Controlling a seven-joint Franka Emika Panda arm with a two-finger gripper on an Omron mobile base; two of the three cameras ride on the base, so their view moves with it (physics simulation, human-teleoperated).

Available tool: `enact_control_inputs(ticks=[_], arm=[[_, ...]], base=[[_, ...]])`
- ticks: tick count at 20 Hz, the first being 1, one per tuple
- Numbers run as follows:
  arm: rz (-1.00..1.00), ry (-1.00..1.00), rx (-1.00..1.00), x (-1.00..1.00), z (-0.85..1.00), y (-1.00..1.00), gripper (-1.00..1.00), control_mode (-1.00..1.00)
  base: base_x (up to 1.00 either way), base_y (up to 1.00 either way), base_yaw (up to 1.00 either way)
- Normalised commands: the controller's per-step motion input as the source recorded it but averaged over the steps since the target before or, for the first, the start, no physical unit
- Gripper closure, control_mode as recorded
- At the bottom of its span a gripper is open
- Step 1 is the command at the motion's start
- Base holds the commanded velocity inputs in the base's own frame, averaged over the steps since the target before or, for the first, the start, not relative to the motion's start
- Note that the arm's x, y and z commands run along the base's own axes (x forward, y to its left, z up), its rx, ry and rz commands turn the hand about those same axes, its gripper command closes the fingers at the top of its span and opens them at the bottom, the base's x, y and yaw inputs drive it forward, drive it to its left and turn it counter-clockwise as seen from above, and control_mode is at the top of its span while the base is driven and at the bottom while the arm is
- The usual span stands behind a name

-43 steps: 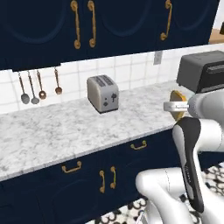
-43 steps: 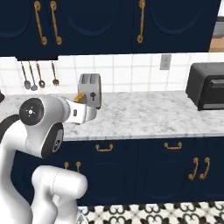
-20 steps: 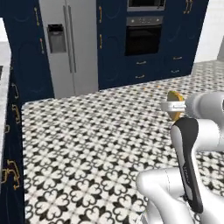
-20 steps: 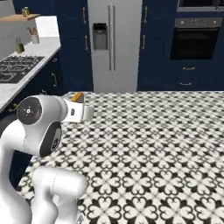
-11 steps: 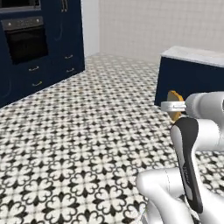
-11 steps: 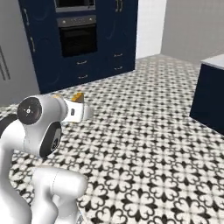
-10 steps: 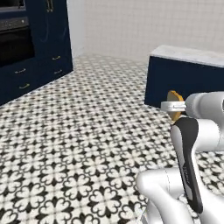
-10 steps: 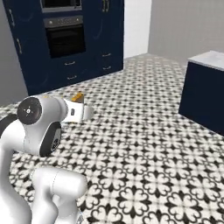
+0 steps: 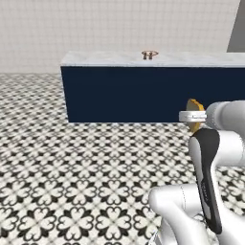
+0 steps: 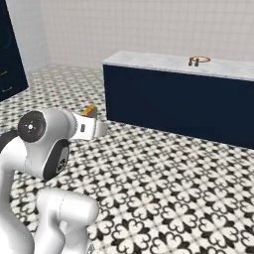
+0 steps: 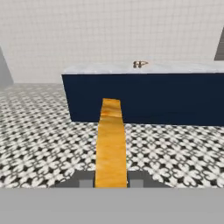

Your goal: Start the toaster. Once the lever pops up, take the bread to the plate on the dining counter.

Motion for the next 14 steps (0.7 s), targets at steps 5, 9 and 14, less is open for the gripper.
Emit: enact_control_inputs(ticks=[5,9,14], arm=[[0.00,0.00,0.00,0.00,0.00,0.00,1.00,1.00],[0.00,0.00,0.00,0.00,0.00,0.00,1.00,1.00],[0.00,0.00,0.00,0.00,0.00,0.00,1.00,1.00]], base=[[1.00,0.33,-0.31],[1.00,0.81,-0.05],[1.00,0.91,0.03]])
